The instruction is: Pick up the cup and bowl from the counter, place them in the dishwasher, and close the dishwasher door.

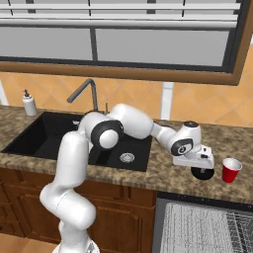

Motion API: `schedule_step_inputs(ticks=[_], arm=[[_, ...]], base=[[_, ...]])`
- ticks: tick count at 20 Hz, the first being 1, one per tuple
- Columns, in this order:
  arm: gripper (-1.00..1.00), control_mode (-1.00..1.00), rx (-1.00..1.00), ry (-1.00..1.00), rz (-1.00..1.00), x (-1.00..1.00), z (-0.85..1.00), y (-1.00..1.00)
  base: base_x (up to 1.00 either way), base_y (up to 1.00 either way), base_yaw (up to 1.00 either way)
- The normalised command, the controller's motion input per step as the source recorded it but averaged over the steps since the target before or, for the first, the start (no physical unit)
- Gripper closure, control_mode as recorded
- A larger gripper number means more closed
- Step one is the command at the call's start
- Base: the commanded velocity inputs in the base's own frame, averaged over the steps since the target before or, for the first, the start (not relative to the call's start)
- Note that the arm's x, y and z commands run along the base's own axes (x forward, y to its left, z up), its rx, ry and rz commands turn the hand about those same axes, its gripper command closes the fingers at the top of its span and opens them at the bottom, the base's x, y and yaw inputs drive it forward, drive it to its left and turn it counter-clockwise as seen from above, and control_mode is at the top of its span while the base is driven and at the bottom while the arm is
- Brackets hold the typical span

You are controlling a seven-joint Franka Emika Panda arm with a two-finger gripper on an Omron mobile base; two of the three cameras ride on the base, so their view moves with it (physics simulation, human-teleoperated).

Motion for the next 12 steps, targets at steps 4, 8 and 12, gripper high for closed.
schedule_step_inputs(ticks=[4,8,12], arm=[[-1.00,-1.00,0.00,0.00,0.00,0.05,-0.21,0.00],[1.00,-1.00,0.00,0.00,0.00,0.03,-0.19,0.00],[1.00,-1.00,0.00,0.00,0.00,0.02,-0.03,0.00]], base=[[0.00,0.00,0.00],[0.00,0.00,0.00],[0.00,0.00,0.00]])
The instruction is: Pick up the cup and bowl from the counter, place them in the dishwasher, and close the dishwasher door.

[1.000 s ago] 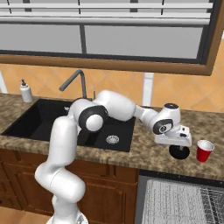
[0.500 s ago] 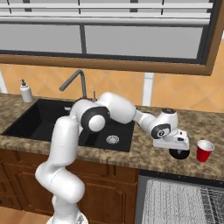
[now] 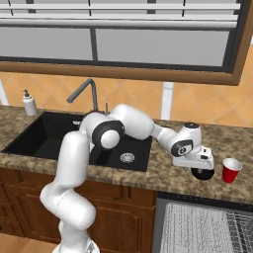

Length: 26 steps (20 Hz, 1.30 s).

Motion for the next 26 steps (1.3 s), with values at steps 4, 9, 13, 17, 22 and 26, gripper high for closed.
schedule_step_inputs(ticks=[4,9,13,17,22,26], arm=[[1.00,-1.00,0.00,0.00,0.00,-0.02,0.00,0.00],[1.00,-1.00,0.00,-0.14,0.05,-0.81,0.15,0.05],[1.00,-1.00,0.00,-0.18,0.15,-1.00,0.61,0.48],[1.00,-1.00,0.18,-0.06,0.19,-1.00,0.14,0.03],[1.00,-1.00,0.30,-0.01,0.29,-1.00,0.00,-0.27],[1.00,-1.00,0.35,-0.07,0.36,-1.00,0.02,-0.36]], base=[[0.00,0.00,0.00],[0.00,0.00,0.00],[0.00,0.00,0.00],[0.00,0.00,0.00],[0.00,0.00,0.00],[0.00,0.00,0.00]])
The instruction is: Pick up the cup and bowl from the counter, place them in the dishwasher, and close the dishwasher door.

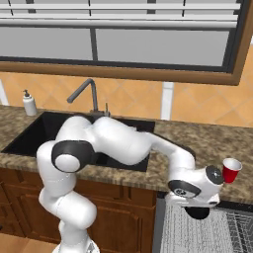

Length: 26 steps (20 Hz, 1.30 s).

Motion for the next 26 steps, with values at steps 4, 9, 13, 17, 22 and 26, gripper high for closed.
schedule_step_inputs(ticks=[4,9,13,17,22,26], arm=[[1.00,-1.00,0.36,-0.04,0.38,-0.63,-0.33,-0.34],[1.00,-1.00,0.24,-0.13,0.28,-0.06,-0.36,-0.13],[1.00,-1.00,0.20,-0.18,0.09,-0.01,-0.13,0.00],[1.00,-1.00,0.21,-0.18,0.05,-0.06,-0.24,0.00],[1.00,-1.00,0.12,-0.09,0.08,-0.04,-0.43,0.08],[1.00,-1.00,0.01,0.00,0.02,0.23,-0.57,0.00]], base=[[0.00,0.00,0.00],[0.00,0.00,0.00],[0.00,0.00,0.00],[0.00,0.00,0.00],[0.00,0.00,0.00],[0.00,0.00,0.00]])
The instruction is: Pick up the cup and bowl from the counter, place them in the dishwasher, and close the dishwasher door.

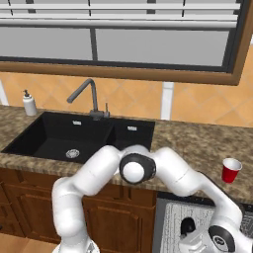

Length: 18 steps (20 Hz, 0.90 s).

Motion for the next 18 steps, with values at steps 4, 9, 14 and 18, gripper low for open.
schedule_step_inputs(ticks=[4,9,14,18], arm=[[1.00,-1.00,0.00,0.00,0.00,0.36,-0.70,0.11],[1.00,-1.00,0.00,0.00,0.01,0.30,-0.54,0.09],[-1.00,-1.00,0.00,0.05,0.00,0.03,-0.22,0.09],[-1.00,-1.00,0.00,0.06,0.00,0.00,-0.15,0.00]], base=[[0.00,0.00,0.00],[0.00,0.00,0.00],[0.00,0.00,0.00],[0.00,0.00,0.00]])
